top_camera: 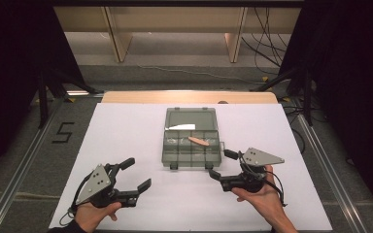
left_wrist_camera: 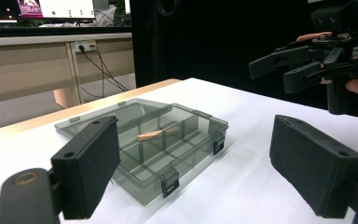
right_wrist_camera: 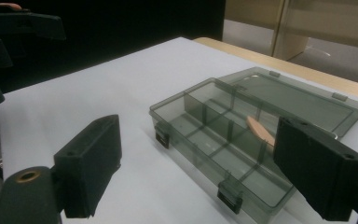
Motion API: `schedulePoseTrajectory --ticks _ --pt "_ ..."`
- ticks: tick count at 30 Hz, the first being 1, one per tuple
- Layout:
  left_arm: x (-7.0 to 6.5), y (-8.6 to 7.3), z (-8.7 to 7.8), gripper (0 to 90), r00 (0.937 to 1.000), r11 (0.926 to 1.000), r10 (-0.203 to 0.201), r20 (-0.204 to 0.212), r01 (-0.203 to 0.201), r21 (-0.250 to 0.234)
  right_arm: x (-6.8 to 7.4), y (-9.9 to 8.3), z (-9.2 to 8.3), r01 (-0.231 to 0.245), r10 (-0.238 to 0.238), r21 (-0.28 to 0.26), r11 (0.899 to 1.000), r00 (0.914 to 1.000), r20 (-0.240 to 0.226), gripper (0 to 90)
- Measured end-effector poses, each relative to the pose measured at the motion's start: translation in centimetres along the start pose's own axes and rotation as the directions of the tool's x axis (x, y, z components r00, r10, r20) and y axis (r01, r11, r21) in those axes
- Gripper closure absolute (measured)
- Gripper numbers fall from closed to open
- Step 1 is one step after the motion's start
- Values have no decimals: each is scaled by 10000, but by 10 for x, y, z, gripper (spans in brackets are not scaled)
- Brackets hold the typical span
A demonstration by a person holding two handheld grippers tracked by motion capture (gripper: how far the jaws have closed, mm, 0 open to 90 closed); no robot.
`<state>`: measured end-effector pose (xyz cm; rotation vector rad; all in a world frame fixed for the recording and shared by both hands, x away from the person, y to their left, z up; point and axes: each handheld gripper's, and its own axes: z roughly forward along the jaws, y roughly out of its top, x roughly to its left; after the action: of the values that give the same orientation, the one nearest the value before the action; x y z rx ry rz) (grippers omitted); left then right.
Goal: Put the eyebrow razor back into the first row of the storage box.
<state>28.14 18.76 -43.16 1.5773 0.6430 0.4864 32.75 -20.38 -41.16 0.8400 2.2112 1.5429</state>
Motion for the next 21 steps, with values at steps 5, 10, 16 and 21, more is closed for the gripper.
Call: schedulePoseTrajectory --ticks 5,10,16,21 --pt "0 0 0 159 10000 10000 -9 10 9 -11 0 -4 -3 -179 180 -80 9998 9997 141 161" --pt "0 0 0 159 10000 10000 -11 11 11 -14 0 -5 -7 -178 180 -136 9997 9997 154 161" --pt "0 0 0 159 10000 10000 7 8 -7 -12 1 -10 -9 -264 269 -204 9994 9994 221 162" --pt "-1 0 0 159 10000 10000 -7 0 7 -17 3 -16 -9 -342 348 -222 9992 9990 276 161"
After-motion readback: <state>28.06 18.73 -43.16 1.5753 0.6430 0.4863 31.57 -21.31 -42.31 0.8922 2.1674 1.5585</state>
